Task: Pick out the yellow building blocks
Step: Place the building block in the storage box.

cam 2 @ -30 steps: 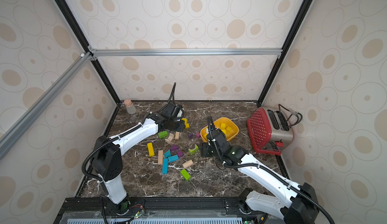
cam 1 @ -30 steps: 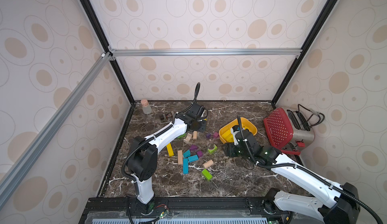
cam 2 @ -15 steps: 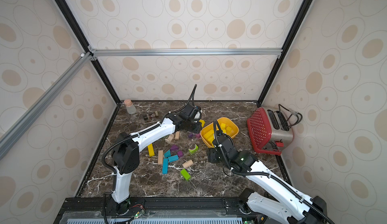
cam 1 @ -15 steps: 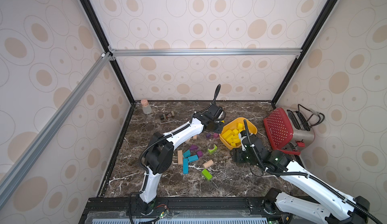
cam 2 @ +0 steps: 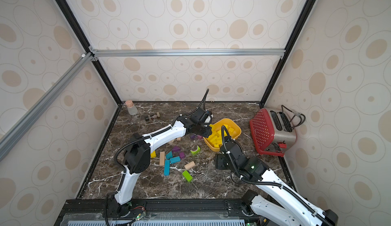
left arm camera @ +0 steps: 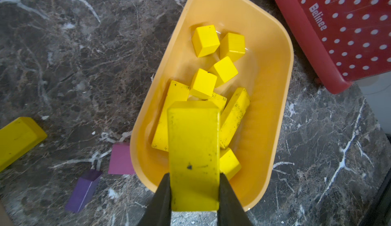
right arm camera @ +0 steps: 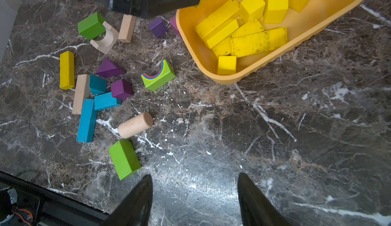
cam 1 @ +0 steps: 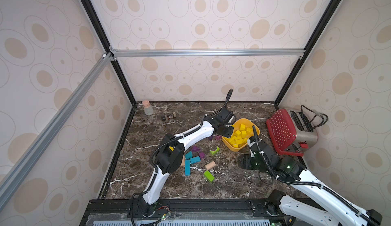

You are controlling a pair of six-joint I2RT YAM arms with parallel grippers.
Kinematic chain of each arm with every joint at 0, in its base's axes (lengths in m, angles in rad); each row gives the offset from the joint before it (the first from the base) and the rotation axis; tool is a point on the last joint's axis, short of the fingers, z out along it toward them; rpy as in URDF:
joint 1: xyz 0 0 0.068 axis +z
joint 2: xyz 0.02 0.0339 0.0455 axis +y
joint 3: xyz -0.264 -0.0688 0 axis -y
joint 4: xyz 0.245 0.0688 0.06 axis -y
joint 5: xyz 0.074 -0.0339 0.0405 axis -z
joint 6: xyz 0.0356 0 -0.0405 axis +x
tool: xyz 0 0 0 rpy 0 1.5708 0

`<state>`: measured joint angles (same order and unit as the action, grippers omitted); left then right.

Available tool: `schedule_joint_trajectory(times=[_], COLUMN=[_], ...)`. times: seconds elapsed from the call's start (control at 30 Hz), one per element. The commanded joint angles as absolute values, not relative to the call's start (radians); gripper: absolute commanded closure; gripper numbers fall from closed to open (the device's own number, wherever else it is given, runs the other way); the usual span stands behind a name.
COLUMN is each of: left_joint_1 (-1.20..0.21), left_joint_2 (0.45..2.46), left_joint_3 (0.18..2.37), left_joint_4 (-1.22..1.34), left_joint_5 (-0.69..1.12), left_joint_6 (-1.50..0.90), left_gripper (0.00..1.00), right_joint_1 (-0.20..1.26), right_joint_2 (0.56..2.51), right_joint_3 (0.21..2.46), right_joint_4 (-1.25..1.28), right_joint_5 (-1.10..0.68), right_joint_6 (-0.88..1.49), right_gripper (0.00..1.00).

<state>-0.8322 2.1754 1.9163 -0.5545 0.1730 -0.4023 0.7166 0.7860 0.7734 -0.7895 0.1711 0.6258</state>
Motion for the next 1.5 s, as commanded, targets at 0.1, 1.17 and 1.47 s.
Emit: schedule_joint_trajectory(times=[0.1, 1.17, 1.47], left_joint_1=[-0.867, -0.904, -0.904], left_joint_2=[2.219, 2.430, 2.379], left_joint_3=[1.994, 2.251, 2.206], left_joint_4=[-0.565, -0.532, -0.515], left_joint_5=[0.181, 0.367, 0.354], left_joint_6=[-0.385, -0.403, -0.400], left_gripper=[0.78, 0.49, 0.48], right_joint_1=[0.710, 0.711, 0.711], right_joint_2=[0.689, 0.689, 0.702], right_joint_3=[0.729, 0.808, 0.802], right_joint_4=[-0.853, -0.869, -0.847], right_joint_5=[0.239, 0.338, 0.313], right_joint_6=[0.673, 0.674, 0.681], right_gripper=[0.37, 0.37, 0.37])
